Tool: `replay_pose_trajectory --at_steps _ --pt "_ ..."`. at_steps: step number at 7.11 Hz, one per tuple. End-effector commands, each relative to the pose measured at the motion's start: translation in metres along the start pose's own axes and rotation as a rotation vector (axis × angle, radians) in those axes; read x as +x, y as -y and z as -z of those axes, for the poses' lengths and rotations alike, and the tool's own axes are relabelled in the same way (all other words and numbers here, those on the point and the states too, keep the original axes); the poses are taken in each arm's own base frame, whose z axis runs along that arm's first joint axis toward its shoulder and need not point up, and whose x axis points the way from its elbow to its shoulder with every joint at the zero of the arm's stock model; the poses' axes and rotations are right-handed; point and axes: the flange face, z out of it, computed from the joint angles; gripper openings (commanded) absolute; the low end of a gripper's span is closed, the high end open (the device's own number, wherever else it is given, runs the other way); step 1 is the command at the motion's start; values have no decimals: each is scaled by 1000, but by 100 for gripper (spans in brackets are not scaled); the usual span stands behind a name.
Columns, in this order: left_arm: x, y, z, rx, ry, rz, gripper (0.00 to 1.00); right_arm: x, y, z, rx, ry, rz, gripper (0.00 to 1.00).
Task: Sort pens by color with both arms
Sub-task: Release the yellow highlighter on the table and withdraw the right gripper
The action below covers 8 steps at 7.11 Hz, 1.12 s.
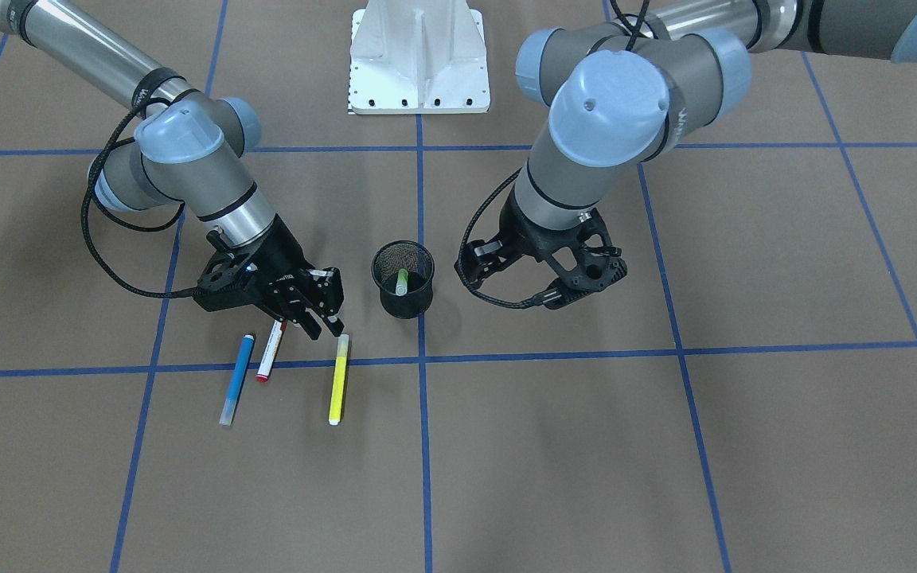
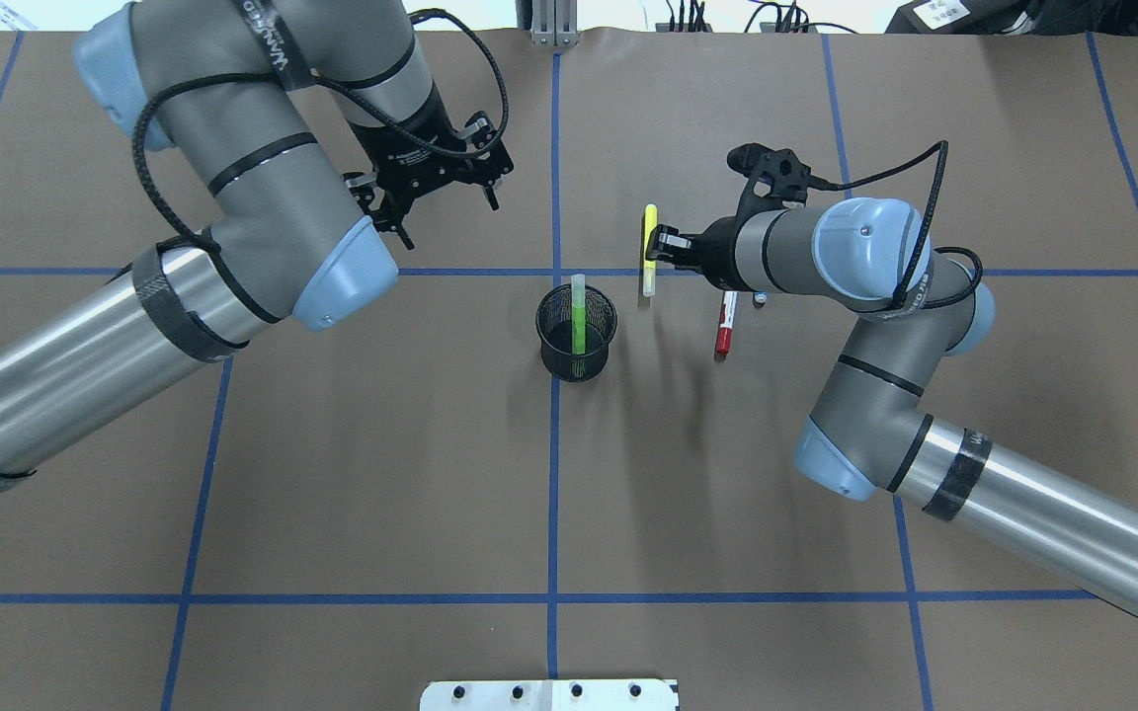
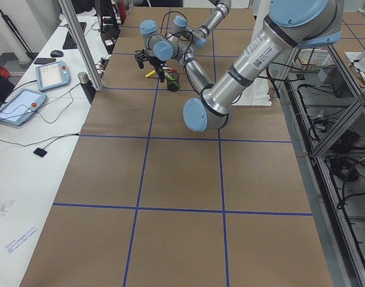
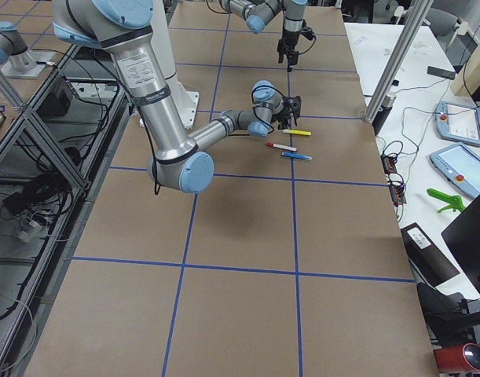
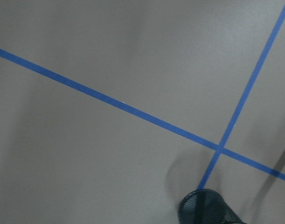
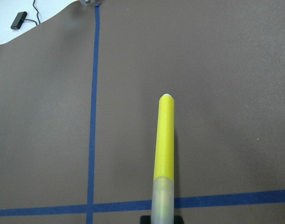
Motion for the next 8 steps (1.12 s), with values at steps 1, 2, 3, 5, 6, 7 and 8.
replay_pose_trajectory --at_steps 1,2,3,5,6,7,8 --pt "40 -6 -3 24 -9 38 100 1 -1 2 -14 3 -12 98" --pt "55 -11 -18 50 -16 67 100 5 12 10 -57 10 -21 98" --pt "67 -18 -31 62 -15 83 100 15 38 23 -84 5 -41 99" --pt "76 -47 -61 77 7 74 99 43 90 47 -141 -136 -129 99" --pt "81 -70 -78 95 18 59 97 52 99 55 -142 -221 -156 100" --pt "82 -80 -84 91 22 50 90 55 114 71 -140 -300 -153 100" --pt "83 -87 -91 104 27 46 82 61 125 86 -140 -410 -174 99"
